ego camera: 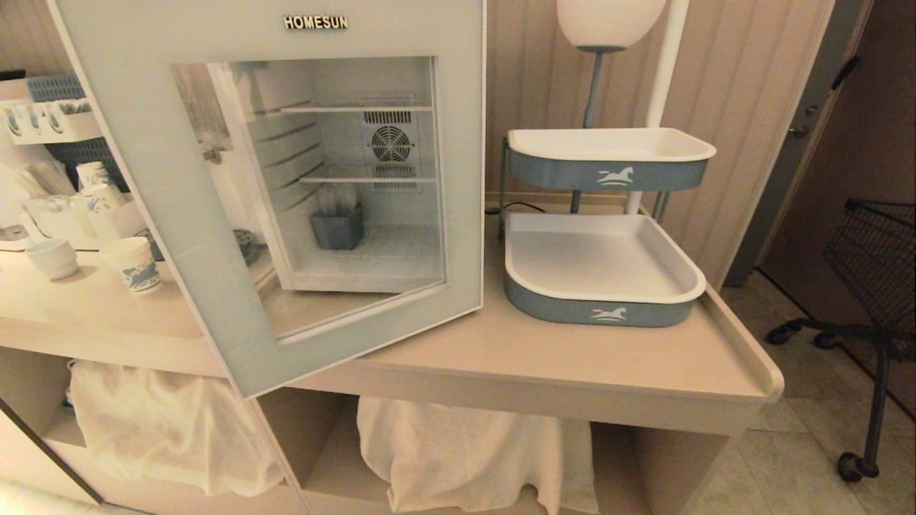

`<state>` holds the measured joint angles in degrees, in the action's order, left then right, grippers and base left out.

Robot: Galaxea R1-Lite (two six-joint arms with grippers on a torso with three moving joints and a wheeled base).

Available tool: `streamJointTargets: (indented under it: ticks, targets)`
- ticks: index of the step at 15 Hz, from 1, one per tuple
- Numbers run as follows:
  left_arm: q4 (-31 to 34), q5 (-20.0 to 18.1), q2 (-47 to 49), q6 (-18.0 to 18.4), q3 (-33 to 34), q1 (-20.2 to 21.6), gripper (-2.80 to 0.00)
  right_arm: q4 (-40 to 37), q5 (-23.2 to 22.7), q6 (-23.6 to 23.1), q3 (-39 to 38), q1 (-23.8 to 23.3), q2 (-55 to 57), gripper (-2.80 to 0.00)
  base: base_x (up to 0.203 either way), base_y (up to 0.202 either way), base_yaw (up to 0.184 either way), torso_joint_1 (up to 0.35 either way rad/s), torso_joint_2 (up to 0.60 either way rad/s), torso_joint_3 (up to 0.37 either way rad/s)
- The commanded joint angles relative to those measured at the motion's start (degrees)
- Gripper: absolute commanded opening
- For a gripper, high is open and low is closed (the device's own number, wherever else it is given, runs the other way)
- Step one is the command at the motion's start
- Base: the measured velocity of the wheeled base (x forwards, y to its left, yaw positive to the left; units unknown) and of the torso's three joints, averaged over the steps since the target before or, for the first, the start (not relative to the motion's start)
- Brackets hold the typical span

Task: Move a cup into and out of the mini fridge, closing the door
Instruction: Close the freezer door

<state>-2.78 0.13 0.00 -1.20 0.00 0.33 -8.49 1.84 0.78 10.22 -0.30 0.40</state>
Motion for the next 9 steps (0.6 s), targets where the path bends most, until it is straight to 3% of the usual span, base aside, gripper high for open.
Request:
streamJointTargets:
  ticks: [1, 3, 7, 9]
  targets:
    - [0.0, 0.0, 0.0, 0.0, 1.1, 0.0, -2.8, 10.5, -0.6, -2.4, -10.3, -0.1, -0.5, -2.8, 0.0, 0.0, 0.0, 0.0, 0.0, 0.0]
    - [0.0, 0.0, 0.0, 0.0, 1.1, 0.0, -2.8, 5.9, -1.8, -2.9, -9.8, -0.1, -0.5, -2.8, 0.0, 0.0, 0.0, 0.0, 0.0, 0.0]
    - [0.1, 0.1, 0.0, 0.2, 1.1, 0.0, -2.8, 9.0, -1.9, -2.0, -10.2, -0.1, -0.5, -2.8, 0.0, 0.0, 0.0, 0.0, 0.0, 0.0]
    - [0.1, 0.1, 0.0, 0.2, 1.1, 0.0, -2.8, 9.1, -1.9, -2.3, -10.3, -0.1, -0.5, -2.8, 0.004, 0.128, -0.008, 0.0, 0.0, 0.003]
